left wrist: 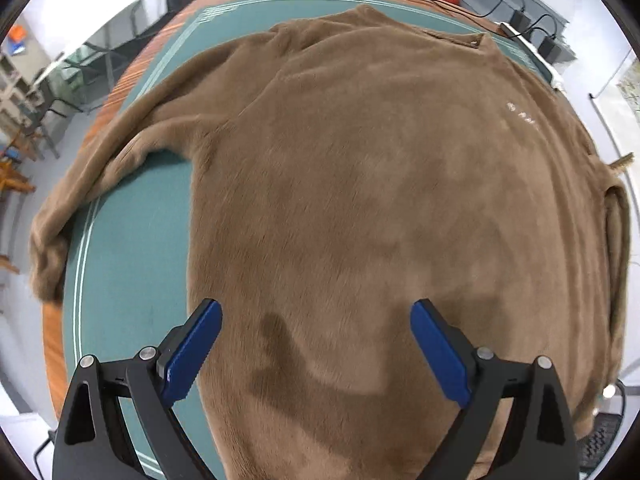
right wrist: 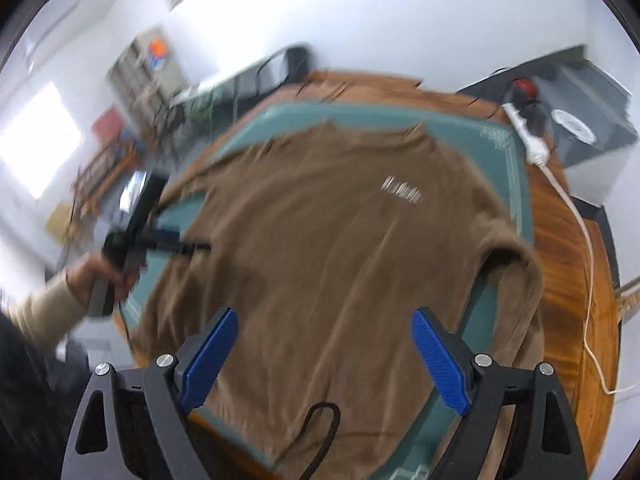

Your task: Fold clothes

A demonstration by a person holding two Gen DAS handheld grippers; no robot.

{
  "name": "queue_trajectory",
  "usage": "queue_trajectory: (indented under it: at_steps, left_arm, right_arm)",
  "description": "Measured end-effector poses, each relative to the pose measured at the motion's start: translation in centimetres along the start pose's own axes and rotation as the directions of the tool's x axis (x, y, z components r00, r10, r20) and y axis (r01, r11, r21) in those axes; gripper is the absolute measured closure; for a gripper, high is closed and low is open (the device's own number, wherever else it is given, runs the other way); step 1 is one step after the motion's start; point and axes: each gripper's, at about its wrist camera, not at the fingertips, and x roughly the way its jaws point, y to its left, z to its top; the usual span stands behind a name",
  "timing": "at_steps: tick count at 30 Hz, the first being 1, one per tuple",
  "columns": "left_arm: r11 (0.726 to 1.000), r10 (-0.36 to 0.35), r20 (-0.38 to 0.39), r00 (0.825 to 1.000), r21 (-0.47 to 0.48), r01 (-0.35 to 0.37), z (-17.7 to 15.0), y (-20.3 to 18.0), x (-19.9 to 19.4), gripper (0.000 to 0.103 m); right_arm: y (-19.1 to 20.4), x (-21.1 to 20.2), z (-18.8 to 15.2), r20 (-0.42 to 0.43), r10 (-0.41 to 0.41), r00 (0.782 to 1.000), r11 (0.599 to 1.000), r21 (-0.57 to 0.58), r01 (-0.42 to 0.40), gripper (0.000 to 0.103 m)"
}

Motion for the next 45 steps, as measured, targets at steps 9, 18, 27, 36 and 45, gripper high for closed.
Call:
queue_trajectory:
  at_steps: [9,18,27,36,45]
  left_arm:
    - [0.993,0.077,-0.026,0.997,-0.088,-0.079,-4.0,0.7,2.6,0.004]
    - [0.987,0.062,0.019,0.998,-0.150,-0.059,-4.9,1.0,3.1,0.000]
    - [0.988,0.037,0.022,0.999,-0.152,-0.033,-4.9,1.0,3.4,0.000]
    - [0.985,0.053,0.095,0.994,-0.167,-0.036,-5.8,0.4,3.2,0.000]
    - [0.994,0.034,0.192,0.981,-0.109,-0.013,-6.9,0.0,3.1,0.000]
  right_arm:
    - [1.6,5.5,-3.6,-0.068,0.050,0.996,0.995,0.094,-0.044,0.013]
    - [2.6,14.4,-7.2,-0.187,-0.185,0.965,0.982,-0.073,0.175,0.005]
    - [2.4,15.4,-9.4,-0.184,-0.211,0.960,0.976,-0.088,0.198,0.001]
    - [1.9,14.6,-12.4,-0.014,-0.208,0.978,0.976,-0.067,0.207,0.000]
    - [2.3,14.4,-13.2,-0.050,-0.236,0.970,0.972,-0.005,0.236,0.000]
